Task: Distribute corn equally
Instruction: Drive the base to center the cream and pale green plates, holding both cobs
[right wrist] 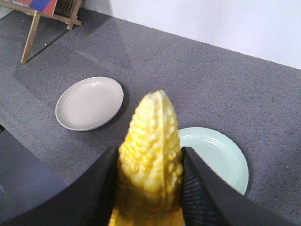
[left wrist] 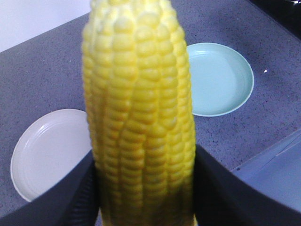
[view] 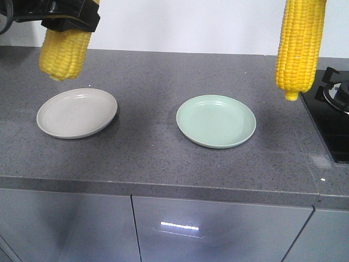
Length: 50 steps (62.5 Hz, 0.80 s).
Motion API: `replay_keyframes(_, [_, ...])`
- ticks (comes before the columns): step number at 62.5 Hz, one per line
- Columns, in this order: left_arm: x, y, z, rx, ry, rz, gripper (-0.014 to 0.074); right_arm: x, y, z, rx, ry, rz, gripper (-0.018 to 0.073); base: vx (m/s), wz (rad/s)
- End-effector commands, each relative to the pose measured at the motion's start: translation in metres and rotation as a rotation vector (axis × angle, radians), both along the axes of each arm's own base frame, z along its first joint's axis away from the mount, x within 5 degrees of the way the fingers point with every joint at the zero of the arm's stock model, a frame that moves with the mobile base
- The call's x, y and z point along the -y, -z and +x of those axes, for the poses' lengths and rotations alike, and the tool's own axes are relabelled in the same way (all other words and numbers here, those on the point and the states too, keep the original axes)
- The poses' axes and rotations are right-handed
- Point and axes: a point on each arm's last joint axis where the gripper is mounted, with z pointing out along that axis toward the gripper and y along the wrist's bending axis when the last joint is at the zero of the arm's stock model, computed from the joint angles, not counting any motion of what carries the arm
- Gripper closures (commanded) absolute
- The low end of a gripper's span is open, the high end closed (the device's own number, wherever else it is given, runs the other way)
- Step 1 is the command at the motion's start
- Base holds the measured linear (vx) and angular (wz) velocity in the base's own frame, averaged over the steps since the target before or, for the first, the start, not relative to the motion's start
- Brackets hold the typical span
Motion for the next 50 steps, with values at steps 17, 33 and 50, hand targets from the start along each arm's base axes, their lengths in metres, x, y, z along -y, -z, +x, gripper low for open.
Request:
replay_keyframes(17, [-0.0061,-0.0170,-0.0117,0.070,-0.003,-0.049,0.0604,-0.0016,-0.0137,-0.0141,0.050,-0.019,0.021,0.0459,0.07,-0.06])
replay_keyframes(33, [-0.0061,-0.0170,-0.0117,0.070,-0.003,-0.049,0.0604,-0.0016,-0.0137,-0.0141,0.050,-0.019,0.021,0.0459,0.06,-0.04])
replay_keyframes(50, [-0.0061,-0.0170,-0.0117,0.070,-0.003,-0.049,0.0604,-0.0016,-0.0137,-0.0141,0.050,-0.019,0.021,0.0459,0.05,-0.04])
